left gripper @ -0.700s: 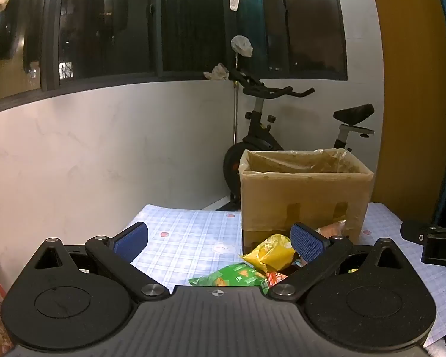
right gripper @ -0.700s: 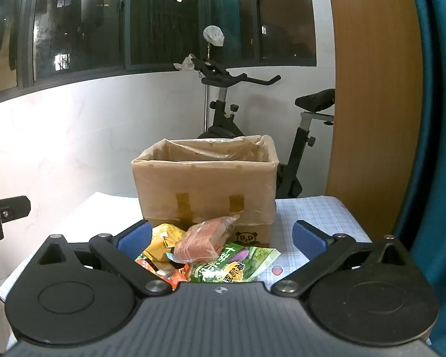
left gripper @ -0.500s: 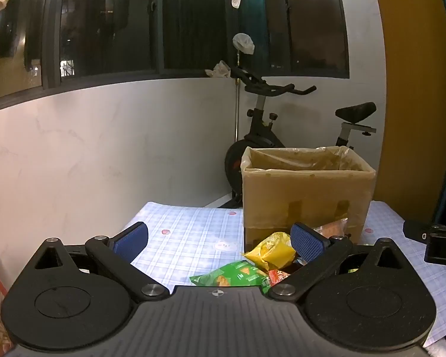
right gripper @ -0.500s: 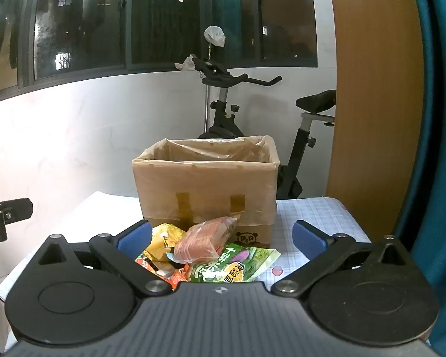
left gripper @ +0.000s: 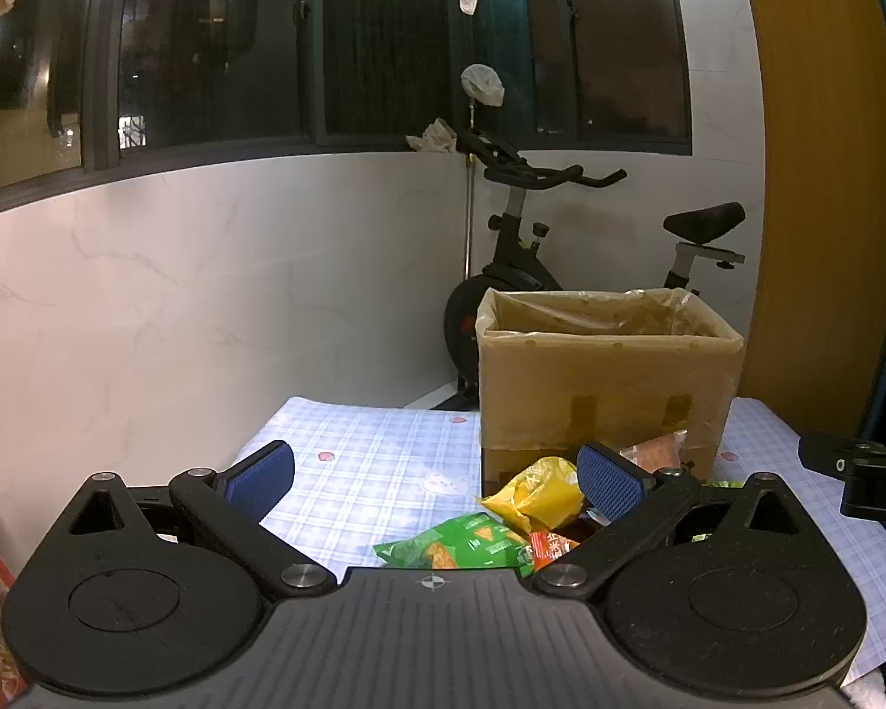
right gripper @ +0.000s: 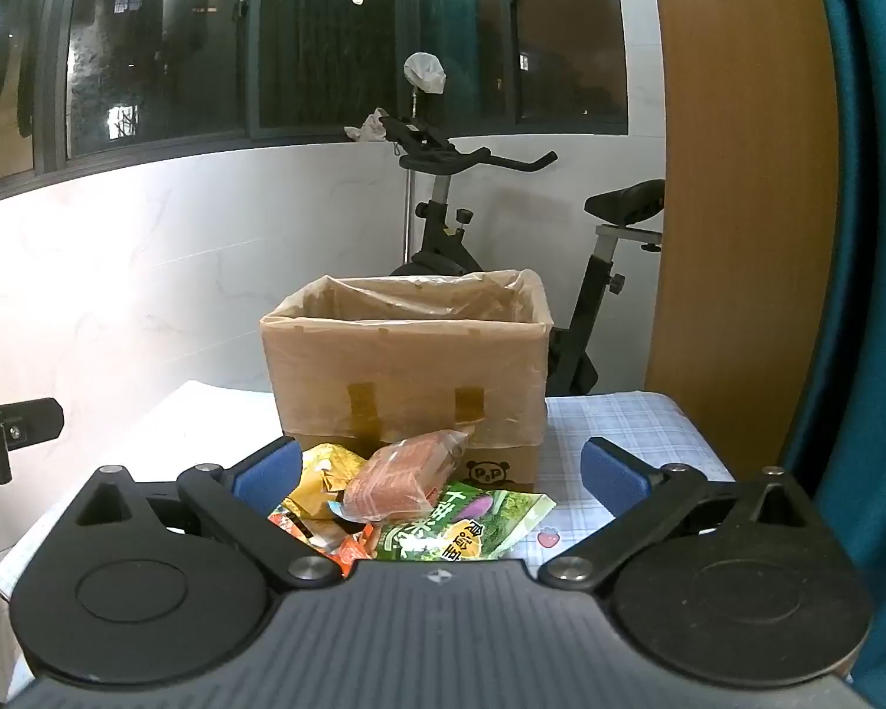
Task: Organize snacks
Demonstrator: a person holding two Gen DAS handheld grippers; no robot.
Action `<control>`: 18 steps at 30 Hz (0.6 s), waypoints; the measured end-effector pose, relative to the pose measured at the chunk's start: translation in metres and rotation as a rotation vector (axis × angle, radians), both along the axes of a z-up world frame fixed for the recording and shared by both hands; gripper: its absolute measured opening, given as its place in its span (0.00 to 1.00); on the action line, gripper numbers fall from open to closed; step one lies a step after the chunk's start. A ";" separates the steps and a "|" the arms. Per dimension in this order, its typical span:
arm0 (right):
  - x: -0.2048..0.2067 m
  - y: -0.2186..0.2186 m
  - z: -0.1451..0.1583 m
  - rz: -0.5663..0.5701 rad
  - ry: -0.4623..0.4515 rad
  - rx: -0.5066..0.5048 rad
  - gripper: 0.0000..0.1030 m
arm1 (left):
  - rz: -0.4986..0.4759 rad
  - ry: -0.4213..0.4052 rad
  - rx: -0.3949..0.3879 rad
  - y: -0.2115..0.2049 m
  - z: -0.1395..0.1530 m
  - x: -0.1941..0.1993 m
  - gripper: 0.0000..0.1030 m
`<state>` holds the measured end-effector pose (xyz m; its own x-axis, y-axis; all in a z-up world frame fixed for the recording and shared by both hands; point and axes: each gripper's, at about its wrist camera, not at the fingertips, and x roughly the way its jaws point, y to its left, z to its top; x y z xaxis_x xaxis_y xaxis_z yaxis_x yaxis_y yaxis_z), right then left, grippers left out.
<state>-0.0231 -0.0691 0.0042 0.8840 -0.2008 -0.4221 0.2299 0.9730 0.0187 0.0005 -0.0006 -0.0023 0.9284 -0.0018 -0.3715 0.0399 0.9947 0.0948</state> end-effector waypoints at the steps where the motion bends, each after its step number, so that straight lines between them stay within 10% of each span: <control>1: 0.001 -0.001 0.000 0.001 0.000 0.000 0.99 | -0.001 0.000 0.000 0.000 0.000 0.000 1.00; 18: -0.001 0.001 0.000 0.000 0.000 -0.004 0.99 | -0.005 0.011 -0.007 -0.002 -0.001 -0.002 1.00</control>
